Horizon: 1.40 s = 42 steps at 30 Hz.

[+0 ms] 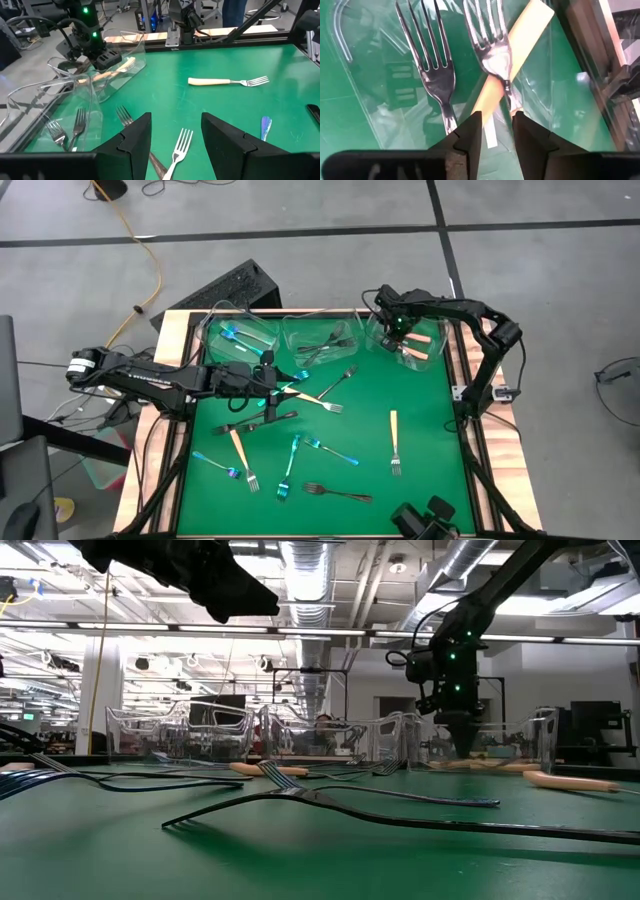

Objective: Sort silverware by color (type)
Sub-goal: Put the brown fork into the middle transparent bin

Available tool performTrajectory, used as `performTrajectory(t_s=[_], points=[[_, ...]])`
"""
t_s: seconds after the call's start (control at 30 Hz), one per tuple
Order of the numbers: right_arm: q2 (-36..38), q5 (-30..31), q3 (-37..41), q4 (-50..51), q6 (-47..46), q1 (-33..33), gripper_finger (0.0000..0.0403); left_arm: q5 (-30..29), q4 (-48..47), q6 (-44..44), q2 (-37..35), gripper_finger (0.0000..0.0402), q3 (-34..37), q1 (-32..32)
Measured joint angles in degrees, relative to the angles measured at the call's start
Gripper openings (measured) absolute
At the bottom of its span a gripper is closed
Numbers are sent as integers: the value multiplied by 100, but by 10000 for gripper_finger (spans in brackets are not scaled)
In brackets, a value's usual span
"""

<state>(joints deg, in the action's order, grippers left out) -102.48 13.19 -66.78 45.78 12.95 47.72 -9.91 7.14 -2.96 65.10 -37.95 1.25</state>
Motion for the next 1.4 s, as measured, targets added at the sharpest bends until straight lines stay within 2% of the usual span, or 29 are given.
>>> performTrajectory(t_s=[0.5,0.7,0.87,1.03,1.17,1.3,1.4], points=[[109,-95,-220,137,63,-73,128,2,-55,-59,0,158,0,-1],[491,-325,-553,323,61,-142,128,12,-61,16,0,158,0,1],[1094,-417,-718,398,-72,-299,128,63,-153,72,0,158,0,1],[1796,-498,-730,539,-330,-673,128,132,-168,109,0,158,-2,1],[2265,-793,-730,647,-623,-1109,128,644,-292,-43,0,158,-4,1],[2601,-929,-730,733,-990,-1661,128,1179,-748,-108,0,158,-6,3],[2725,-931,-730,788,-1170,-2106,128,1189,-1303,36,0,158,-7,3]])
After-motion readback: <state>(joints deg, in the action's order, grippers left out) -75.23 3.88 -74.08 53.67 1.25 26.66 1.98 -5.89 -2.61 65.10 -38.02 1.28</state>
